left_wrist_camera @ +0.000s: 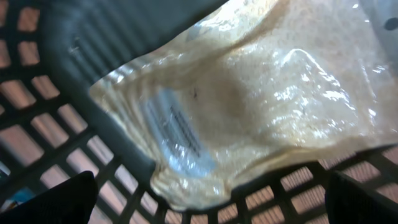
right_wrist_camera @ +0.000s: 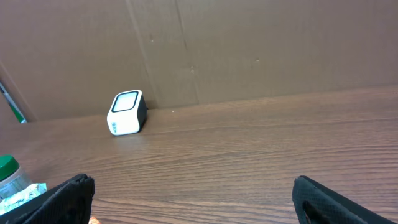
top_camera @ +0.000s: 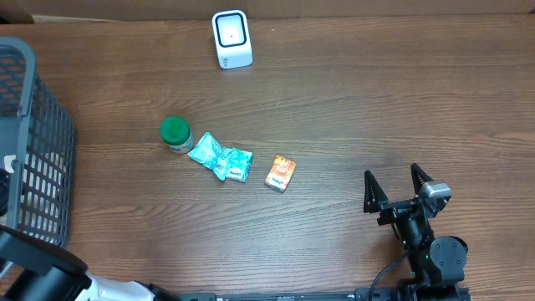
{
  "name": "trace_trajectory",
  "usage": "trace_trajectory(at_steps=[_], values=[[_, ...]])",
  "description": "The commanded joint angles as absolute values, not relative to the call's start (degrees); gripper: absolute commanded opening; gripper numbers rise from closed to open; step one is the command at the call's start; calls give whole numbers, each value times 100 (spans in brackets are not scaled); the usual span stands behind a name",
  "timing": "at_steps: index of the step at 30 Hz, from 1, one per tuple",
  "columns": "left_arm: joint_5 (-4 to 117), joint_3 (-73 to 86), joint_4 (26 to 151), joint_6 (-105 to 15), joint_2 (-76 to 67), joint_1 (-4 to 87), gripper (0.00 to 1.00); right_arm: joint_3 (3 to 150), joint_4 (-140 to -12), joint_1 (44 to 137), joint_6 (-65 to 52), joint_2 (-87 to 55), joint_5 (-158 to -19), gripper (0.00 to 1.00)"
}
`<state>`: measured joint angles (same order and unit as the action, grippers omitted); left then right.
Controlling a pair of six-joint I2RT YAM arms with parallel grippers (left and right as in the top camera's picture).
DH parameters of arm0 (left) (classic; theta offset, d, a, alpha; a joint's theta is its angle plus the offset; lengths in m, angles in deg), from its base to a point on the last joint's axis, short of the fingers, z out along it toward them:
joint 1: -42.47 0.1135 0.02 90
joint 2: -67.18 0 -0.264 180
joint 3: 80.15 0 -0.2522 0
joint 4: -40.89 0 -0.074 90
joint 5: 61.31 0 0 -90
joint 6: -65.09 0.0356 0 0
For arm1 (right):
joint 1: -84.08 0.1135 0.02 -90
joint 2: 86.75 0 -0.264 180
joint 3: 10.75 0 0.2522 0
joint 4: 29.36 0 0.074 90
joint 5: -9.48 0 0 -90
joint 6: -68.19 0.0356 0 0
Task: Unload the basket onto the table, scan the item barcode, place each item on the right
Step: 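Reach the left gripper into the basket and grasp the clear pouch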
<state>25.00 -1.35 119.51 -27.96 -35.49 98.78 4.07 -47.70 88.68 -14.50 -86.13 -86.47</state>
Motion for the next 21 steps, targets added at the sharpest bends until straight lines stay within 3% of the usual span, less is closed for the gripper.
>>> trace_trajectory(at_steps=[1, 9, 21], values=[[2564, -76, 11901, -2446, -3917, 9913, 100, 346, -4751, 8894, -1439, -8659, -8610, 100], [2120, -76, 11691, -2359, -4574, 9915, 99, 346, -4751, 8894, -1439, -8659, -8610, 100], [2367, -71, 11321, -2116, -5298, 9905, 100, 346, -4748, 8894, -1439, -8659, -8610, 100]])
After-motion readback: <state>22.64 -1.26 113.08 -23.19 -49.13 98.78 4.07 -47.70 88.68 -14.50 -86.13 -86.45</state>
